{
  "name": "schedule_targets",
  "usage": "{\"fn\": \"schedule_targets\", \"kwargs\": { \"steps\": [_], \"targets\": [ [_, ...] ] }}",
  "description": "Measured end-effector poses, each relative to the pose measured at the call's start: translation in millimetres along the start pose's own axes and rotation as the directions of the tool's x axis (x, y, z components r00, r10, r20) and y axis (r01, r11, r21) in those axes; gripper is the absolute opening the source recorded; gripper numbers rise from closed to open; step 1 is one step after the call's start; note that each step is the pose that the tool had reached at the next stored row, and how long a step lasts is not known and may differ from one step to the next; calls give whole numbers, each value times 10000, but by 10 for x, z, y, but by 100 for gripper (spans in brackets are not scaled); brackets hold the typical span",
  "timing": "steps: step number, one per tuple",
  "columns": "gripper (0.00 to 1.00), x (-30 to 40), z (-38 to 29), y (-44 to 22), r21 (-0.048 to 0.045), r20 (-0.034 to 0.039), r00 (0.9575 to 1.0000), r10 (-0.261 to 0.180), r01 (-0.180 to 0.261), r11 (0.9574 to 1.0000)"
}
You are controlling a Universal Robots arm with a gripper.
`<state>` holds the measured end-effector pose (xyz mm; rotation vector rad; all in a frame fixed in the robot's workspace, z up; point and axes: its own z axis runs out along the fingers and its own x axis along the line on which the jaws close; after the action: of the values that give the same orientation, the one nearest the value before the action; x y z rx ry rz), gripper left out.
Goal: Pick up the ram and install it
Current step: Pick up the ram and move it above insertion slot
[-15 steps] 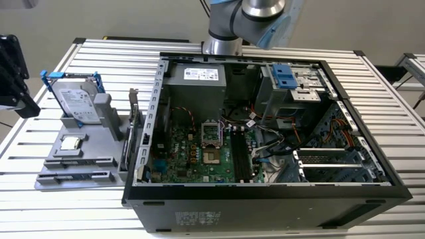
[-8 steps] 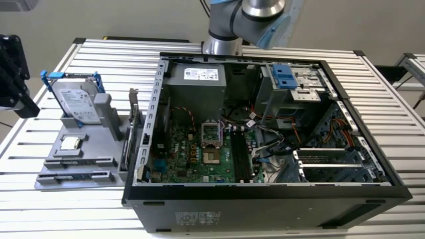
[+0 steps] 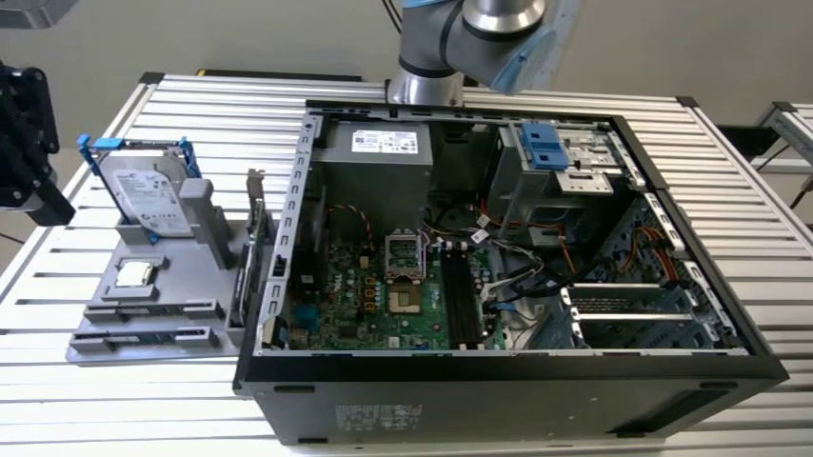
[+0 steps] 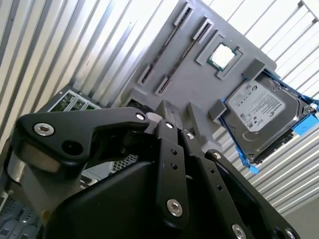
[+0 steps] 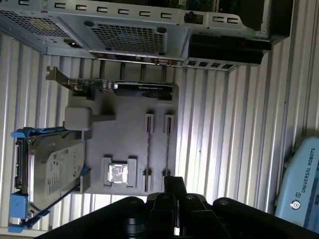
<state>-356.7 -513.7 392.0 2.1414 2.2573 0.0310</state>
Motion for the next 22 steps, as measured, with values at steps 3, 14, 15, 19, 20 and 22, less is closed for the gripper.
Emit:
{"fn": "schedule_targets", "kwargs": {
  "steps": [3, 14, 15, 19, 20, 22],
  "targets": [
    [0, 0, 0, 0, 12, 11, 9994, 337, -337, 9994],
    [0, 0, 0, 0, 24, 49, 9904, 1382, -1382, 9904],
    [0, 0, 0, 0, 24, 50, 9899, 1415, -1415, 9899],
    [0, 0, 0, 0, 24, 51, 9896, 1441, -1441, 9896],
    [0, 0, 0, 0, 24, 51, 9896, 1440, -1440, 9896],
    [0, 0, 0, 0, 23, 50, 9904, 1383, -1383, 9904]
  ]
}}
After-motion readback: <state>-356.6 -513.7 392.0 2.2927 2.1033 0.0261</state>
